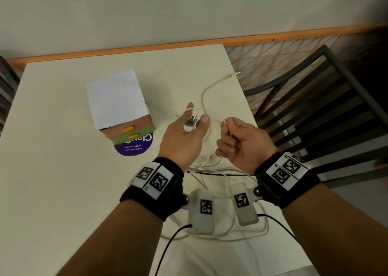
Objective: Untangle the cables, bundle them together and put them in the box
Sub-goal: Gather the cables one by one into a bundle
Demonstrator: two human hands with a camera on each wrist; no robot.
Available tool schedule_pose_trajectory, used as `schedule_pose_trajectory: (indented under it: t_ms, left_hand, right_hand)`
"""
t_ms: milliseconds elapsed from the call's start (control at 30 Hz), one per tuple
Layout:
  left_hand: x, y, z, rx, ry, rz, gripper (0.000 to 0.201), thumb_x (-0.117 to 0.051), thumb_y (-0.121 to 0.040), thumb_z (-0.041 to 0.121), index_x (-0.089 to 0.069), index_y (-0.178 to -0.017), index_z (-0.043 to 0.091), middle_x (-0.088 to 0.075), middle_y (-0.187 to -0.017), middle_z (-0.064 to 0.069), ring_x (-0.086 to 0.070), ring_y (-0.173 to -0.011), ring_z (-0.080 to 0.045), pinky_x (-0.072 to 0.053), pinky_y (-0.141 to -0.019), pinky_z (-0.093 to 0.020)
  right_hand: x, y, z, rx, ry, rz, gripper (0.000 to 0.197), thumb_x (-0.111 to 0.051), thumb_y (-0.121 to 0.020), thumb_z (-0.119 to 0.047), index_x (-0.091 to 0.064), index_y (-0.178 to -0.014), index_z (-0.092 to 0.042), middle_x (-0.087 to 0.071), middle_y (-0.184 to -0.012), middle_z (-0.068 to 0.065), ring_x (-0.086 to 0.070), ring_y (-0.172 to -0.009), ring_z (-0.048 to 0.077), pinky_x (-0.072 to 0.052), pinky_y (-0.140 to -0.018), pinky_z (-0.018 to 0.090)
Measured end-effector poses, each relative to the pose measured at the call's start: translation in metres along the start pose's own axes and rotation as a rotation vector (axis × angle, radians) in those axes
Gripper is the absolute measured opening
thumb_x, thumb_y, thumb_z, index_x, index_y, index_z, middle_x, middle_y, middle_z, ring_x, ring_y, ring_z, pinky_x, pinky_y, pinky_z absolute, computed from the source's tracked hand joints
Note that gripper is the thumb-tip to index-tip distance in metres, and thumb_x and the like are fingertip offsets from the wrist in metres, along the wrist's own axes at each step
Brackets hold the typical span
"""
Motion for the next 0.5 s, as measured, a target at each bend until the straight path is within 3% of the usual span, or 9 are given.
schedule_pose_trajectory:
  t_ms: [33,67,100,133,167,233,333,400,500]
  left_hand:
    - [-0.009,0.002,0.003,0.025,0.084,-0.038,0.05,-0.063,-0.091,0.051,-0.056,-0.138,0.035,-0.057,-0.134,-0.023,-0.065,-0.112,-0.032,-0.052,-0.096,-0.048]
    - [-0.018,0.006,0.007,0.049,0.17,-0.072,0.043,-0.065,-0.091,0.046,-0.064,-0.131,0.029,-0.061,-0.122,-0.026,-0.073,-0.091,-0.026,-0.055,-0.087,-0.036]
    - [-0.025,0.006,0.008,0.062,0.252,-0.084,0.035,-0.069,-0.091,0.04,-0.071,-0.12,0.022,-0.057,-0.116,-0.02,-0.073,-0.063,-0.015,-0.052,-0.056,-0.022]
    - [-0.028,0.005,0.011,0.067,0.32,-0.067,0.025,-0.072,-0.09,0.032,-0.075,-0.11,0.018,-0.073,-0.083,-0.019,-0.064,-0.046,-0.007,-0.045,-0.047,-0.016]
    - [-0.026,0.001,0.013,0.065,0.367,-0.019,0.017,-0.073,-0.089,0.026,-0.078,-0.103,0.017,-0.066,-0.064,0.011,-0.056,-0.04,-0.003,-0.042,-0.043,-0.017]
    - [-0.013,-0.008,0.01,0.096,0.453,0.111,0.007,-0.073,-0.088,0.027,-0.078,-0.092,0.023,-0.05,-0.047,0.013,-0.04,-0.04,-0.007,-0.032,-0.043,-0.019]
    - [-0.002,-0.016,0.003,0.135,0.545,0.167,0.021,-0.072,-0.087,0.041,-0.076,-0.098,0.023,-0.028,-0.05,0.007,-0.021,-0.042,-0.014,-0.02,-0.041,-0.018]
    - [-0.01,-0.013,0.004,0.113,0.472,0.066,0.035,-0.072,-0.087,0.046,-0.073,-0.109,0.019,-0.026,-0.047,0.008,-0.018,-0.04,-0.013,-0.018,-0.041,-0.019]
    - [-0.04,0.001,0.011,0.085,0.305,-0.205,0.024,-0.069,-0.091,0.039,-0.075,-0.111,0.028,-0.039,-0.043,0.013,-0.019,-0.043,-0.012,-0.017,-0.042,-0.02]
  right_hand:
    - [-0.004,0.001,0.002,0.004,0.029,-0.017,0.027,-0.042,-0.1,-0.021,-0.054,-0.077,-0.013,-0.027,-0.054,0.001,-0.027,-0.046,0.014,-0.034,-0.058,0.032]
    - [-0.009,0.002,0.004,0.001,0.051,-0.036,0.024,-0.041,-0.1,-0.02,-0.055,-0.082,-0.013,-0.027,-0.054,0.001,-0.026,-0.045,0.014,-0.031,-0.057,0.032]
    - [-0.014,0.003,0.007,-0.003,0.064,-0.05,0.02,-0.041,-0.101,-0.019,-0.056,-0.088,-0.014,-0.028,-0.053,0.0,-0.026,-0.044,0.013,-0.026,-0.055,0.031]
    - [-0.017,0.004,0.008,-0.004,0.071,-0.063,0.018,-0.041,-0.101,-0.018,-0.056,-0.091,-0.013,-0.029,-0.052,0.0,-0.025,-0.044,0.013,-0.019,-0.055,0.032]
    - [-0.019,0.005,0.009,0.001,0.084,-0.078,0.018,-0.043,-0.1,-0.019,-0.056,-0.089,-0.011,-0.029,-0.051,0.0,-0.023,-0.045,0.013,-0.014,-0.056,0.035]
    - [-0.018,0.006,0.005,0.026,0.13,-0.09,0.024,-0.048,-0.095,-0.023,-0.056,-0.079,-0.008,-0.027,-0.054,0.004,-0.021,-0.045,0.013,-0.012,-0.057,0.037]
    - [-0.004,0.008,-0.008,0.075,0.197,-0.035,0.025,-0.051,-0.09,-0.027,-0.059,-0.074,-0.009,-0.026,-0.056,0.005,-0.023,-0.043,0.013,-0.02,-0.053,0.031]
    - [0.005,0.011,-0.013,0.088,0.206,-0.015,0.025,-0.051,-0.09,-0.028,-0.06,-0.073,-0.012,-0.023,-0.059,0.005,-0.022,-0.043,0.012,-0.021,-0.053,0.029]
    - [0.007,0.015,-0.012,0.077,0.19,-0.025,0.025,-0.051,-0.096,-0.03,-0.062,-0.077,-0.017,-0.024,-0.059,0.003,-0.02,-0.042,0.009,-0.013,-0.052,0.029]
Point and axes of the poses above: each hand's wrist, its own y-axis away from the middle knuckle, its own x-axis out of the back of the hand, z = x × y, the point moved 6 cm from there along -y, towards the middle knuckle
